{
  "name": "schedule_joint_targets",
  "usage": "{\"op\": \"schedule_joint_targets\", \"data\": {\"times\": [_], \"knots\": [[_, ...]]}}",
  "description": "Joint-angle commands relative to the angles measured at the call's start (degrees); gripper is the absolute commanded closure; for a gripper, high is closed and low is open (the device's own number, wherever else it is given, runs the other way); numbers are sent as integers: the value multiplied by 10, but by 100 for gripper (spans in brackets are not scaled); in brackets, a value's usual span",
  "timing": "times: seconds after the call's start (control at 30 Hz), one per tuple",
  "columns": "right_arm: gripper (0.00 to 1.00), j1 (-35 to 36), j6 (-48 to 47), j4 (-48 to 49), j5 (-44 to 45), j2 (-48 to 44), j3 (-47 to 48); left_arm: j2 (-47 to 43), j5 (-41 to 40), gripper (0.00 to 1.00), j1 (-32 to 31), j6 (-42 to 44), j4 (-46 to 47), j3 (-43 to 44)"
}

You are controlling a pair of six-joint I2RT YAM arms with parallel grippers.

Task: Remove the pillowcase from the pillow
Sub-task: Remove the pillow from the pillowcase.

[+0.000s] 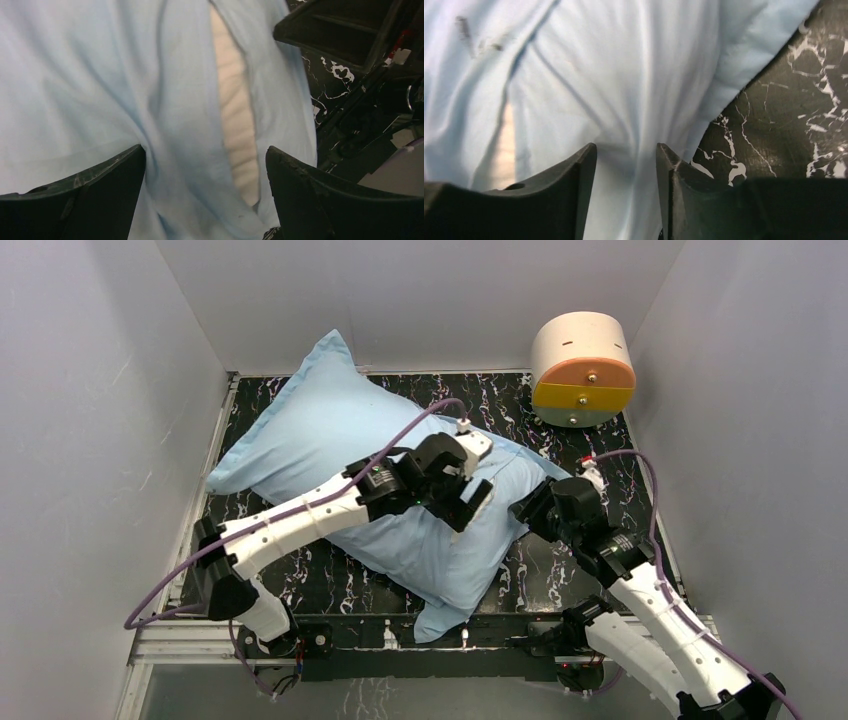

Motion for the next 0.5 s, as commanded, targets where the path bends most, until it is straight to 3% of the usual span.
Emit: {"op": "schedule_joint_targets", "data": {"times": [0.0, 0.1, 0.27, 0.4, 0.47], "knots": [[38, -3, -61, -29, -10, 3, 90, 46, -16, 12, -31, 34, -15, 56], [29, -3, -76, -26, -35, 4, 108, 74, -91, 13, -31, 47, -39, 72], [21, -3, -66, 18, -63, 40, 115, 85, -189, 29, -30, 59, -53, 73], [17, -3, -62, 76, -119, 102, 121, 58, -159, 39, -23, 63, -23, 48], [16, -3, -68, 83, -136, 145, 137, 42, -115, 39, -16, 64, 0, 31]]}}
